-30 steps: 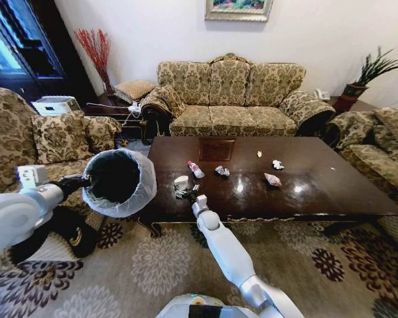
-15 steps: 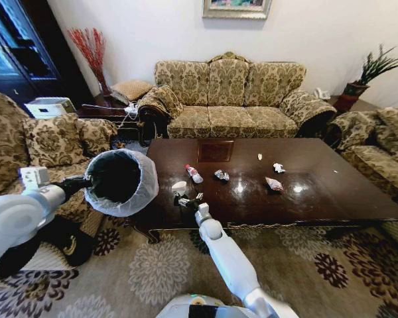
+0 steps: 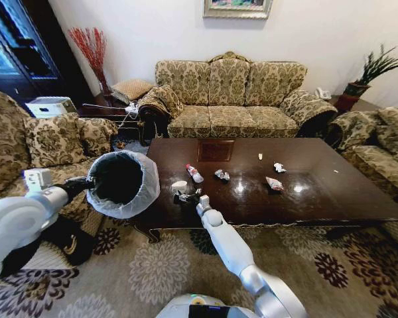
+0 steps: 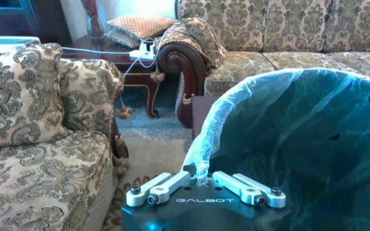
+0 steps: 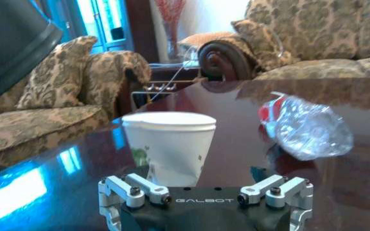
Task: Move to the front of the table and place the trash on the table into the trash bin.
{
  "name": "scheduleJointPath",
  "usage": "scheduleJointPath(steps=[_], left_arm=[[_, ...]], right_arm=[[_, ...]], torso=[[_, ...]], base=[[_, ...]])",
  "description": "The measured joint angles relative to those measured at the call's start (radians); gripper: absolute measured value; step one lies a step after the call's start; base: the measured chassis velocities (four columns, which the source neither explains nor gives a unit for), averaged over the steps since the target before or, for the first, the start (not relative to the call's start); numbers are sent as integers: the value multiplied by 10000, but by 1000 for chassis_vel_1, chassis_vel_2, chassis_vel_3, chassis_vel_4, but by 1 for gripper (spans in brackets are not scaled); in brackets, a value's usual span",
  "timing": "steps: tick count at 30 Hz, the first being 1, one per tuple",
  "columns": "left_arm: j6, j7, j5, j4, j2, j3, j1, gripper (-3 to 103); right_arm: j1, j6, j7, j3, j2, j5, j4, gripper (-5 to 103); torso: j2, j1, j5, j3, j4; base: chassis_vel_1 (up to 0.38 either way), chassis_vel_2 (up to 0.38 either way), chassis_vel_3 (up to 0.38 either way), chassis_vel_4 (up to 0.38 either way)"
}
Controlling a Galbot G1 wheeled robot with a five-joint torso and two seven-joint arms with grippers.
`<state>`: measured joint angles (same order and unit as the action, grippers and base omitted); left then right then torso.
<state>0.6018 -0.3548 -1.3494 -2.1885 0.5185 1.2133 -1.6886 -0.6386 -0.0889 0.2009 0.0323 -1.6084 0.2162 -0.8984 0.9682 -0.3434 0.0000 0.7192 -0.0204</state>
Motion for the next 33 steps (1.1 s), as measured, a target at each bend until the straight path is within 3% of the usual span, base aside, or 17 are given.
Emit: scheduleJointPath(steps=[5, 8, 13, 15, 16, 18, 21, 22, 24, 25, 26, 27, 29, 33], left_arm=[[-52, 27, 0, -1, 54, 0, -8, 0], [-74, 37, 1, -1, 94, 0, -19, 0], [-89, 59, 18, -1, 183, 0, -40, 0], [-96, 69, 25, -4, 195, -1, -48, 0], [-98, 78, 27, -12, 200, 0, -50, 0], [-103, 99, 29, -29, 200, 0, -48, 0], [-111, 102, 31, -36, 200, 0, -46, 0], [-113, 104, 33, -38, 202, 0, -46, 0], [-113, 105, 33, -38, 205, 0, -46, 0], [-114, 107, 35, -38, 212, 2, -50, 0], [-115, 110, 38, -38, 221, 12, -58, 0], [-114, 111, 40, -38, 225, 18, -60, 0], [-115, 113, 44, -38, 228, 23, -64, 0], [-115, 120, 47, -37, 226, 25, -70, 0]], right_arm=[[218, -148, 293, 18, 0, -11, 423, 103], [343, -325, 354, 45, 0, -81, 706, 99], [484, -553, 459, 128, 0, -189, 971, 78], [508, -570, 499, 129, 0, -193, 996, 78], [537, -583, 531, 131, 1, -200, 1031, 68], [620, -642, 618, 131, 2, -215, 1147, 57], [673, -666, 650, 137, 2, -244, 1203, 57], [681, -668, 653, 141, 2, -247, 1206, 46], [682, -667, 654, 144, 2, -249, 1207, 46], [682, -668, 655, 145, 2, -251, 1206, 35], [675, -668, 653, 140, 2, -249, 1199, 35], [669, -668, 651, 134, 2, -248, 1195, 27], [665, -667, 650, 126, 2, -247, 1190, 27], [647, -645, 636, 127, 2, -249, 1126, 15]], torso=[[0, -1, 3, 0, 3], [0, -1, 3, -1, 2], [0, -1, 2, -1, 2], [0, -1, 3, -1, 2], [0, -1, 2, -1, 2], [0, -1, 2, -1, 2], [0, 0, 2, -1, 2], [0, -1, -1, -1, 2], [0, -1, -3, -1, 2], [0, -1, -2, -1, 2], [0, -1, -2, -1, 2], [0, -1, -2, -1, 2], [0, 0, -1, -1, 1], [0, 0, -1, -1, 1]], base=[[0, 0, 0, 0], [0, 0, 0, 0], [0, 0, 0, 0], [0, 0, 0, 0], [0, 0, 0, 0], [0, 0, 0, 0], [0, 0, 0, 0], [0, 0, 0, 0], [0, 0, 0, 0], [0, 0, 0, 0], [0, 0, 0, 0], [0, 0, 0, 0], [0, 0, 0, 0], [0, 0, 0, 0]])
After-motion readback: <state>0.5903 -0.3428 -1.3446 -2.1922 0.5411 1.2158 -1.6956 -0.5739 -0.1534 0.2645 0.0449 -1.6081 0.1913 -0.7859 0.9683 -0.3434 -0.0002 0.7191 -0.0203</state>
